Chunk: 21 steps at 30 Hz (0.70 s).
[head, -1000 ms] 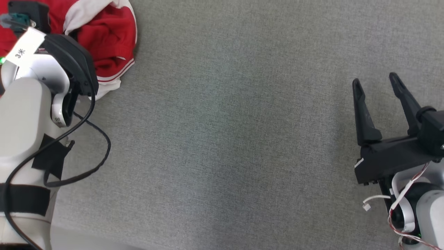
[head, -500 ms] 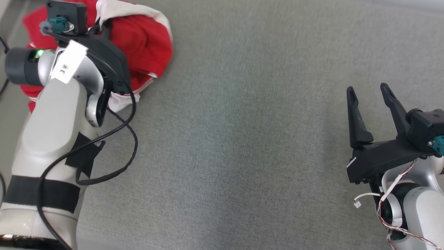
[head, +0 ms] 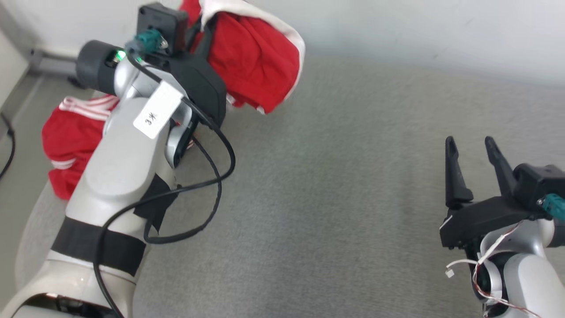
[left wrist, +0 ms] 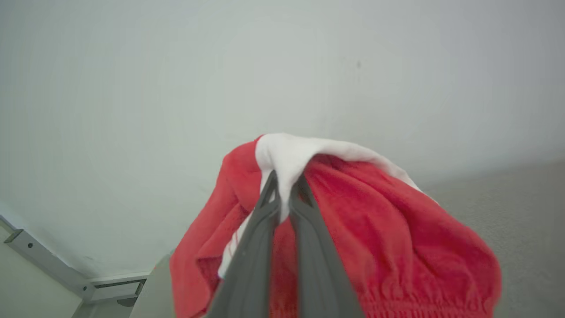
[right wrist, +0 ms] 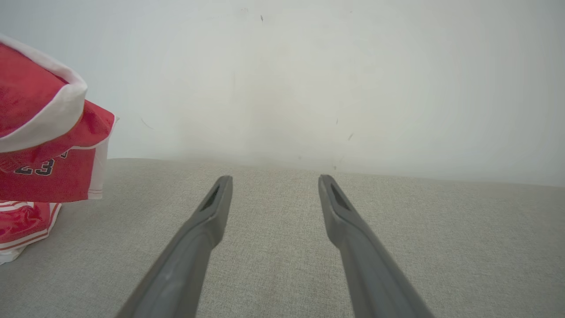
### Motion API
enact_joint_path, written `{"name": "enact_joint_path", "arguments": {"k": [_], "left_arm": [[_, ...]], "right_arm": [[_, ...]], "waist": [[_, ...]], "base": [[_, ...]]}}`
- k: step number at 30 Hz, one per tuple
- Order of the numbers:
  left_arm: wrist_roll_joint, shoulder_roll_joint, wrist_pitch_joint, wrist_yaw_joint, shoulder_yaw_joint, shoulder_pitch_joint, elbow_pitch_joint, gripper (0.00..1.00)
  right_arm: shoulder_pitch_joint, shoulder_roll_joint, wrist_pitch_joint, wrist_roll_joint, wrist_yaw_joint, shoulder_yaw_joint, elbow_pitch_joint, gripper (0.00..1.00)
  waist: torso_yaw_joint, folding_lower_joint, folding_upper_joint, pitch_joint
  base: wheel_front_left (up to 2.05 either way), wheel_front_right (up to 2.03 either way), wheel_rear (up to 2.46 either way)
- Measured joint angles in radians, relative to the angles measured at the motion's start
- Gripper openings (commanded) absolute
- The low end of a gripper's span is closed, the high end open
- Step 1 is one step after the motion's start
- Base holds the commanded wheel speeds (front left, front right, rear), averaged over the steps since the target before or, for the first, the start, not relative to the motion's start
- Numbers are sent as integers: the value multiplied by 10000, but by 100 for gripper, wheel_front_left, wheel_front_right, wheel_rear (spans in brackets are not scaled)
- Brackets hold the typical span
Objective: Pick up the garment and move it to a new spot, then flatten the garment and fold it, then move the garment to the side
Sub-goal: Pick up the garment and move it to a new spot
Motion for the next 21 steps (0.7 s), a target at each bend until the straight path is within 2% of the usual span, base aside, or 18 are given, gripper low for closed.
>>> {"name": "enact_joint_path", "arguments": {"k": [6,11,21], "left_arm": [[-113,-40,-253,-309,-663,546,29,0],[-357,-50,-351,-479,-1383,1026,-382,0],[-1783,6,-688,-564,-4420,1040,-2023,0]], "right_arm": [[680,115,-169,-4,0,-261,295,100],[1328,190,-205,-52,-2,-412,-36,100],[2178,291,-217,-65,-2,-748,-828,100]], "waist": [[-668,0,0,-719],[-1387,0,0,-1217],[-2993,1,-1,-1766]], "base": [[0,0,0],[0,0,0],[0,0,0]]}}
